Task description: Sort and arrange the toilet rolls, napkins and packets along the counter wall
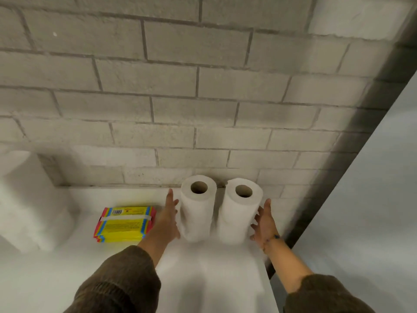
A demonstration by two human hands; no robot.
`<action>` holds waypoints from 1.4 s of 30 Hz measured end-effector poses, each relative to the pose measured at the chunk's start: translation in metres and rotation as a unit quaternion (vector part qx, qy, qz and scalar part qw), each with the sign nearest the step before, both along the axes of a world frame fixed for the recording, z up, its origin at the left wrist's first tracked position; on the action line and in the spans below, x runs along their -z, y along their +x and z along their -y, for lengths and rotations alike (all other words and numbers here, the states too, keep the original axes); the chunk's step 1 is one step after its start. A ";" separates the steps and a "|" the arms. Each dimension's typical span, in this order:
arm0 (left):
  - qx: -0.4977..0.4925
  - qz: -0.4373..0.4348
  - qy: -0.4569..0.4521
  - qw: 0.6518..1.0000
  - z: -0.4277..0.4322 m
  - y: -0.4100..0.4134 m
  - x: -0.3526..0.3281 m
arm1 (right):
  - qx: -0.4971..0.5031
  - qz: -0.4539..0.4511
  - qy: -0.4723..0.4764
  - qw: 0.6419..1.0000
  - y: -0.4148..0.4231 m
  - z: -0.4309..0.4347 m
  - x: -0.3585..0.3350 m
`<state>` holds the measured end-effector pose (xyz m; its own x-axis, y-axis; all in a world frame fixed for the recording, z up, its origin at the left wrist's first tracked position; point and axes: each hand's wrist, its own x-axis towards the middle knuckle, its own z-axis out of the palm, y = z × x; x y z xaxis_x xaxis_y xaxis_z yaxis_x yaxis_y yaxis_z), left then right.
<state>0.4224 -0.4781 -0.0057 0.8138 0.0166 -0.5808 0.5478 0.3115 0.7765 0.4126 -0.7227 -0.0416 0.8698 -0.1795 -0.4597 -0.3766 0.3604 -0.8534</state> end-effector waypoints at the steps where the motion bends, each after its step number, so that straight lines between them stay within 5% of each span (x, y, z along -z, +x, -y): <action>1: 0.008 0.001 -0.001 1.000 0.003 0.001 0.000 | -0.001 0.007 0.020 1.000 0.002 -0.001 -0.001; 7: -0.014 -0.018 0.005 1.000 0.023 0.001 -0.014 | -0.024 0.066 0.118 0.991 0.018 -0.016 0.008; 17: -0.018 0.046 -0.010 0.999 0.009 0.010 -0.007 | -0.050 0.080 0.114 0.989 0.025 -0.053 0.010; 29: -0.011 0.022 -0.012 1.000 -0.004 0.009 -0.005 | -0.033 0.066 0.098 0.992 0.032 -0.069 0.013; 37: -0.028 0.051 -0.034 0.998 -0.001 0.001 -0.008 | -0.048 0.059 0.057 0.995 0.032 -0.061 0.011; 42: -0.036 0.062 -0.005 0.997 -0.015 -0.001 -0.004 | -0.043 0.003 -0.072 0.997 0.020 -0.046 -0.011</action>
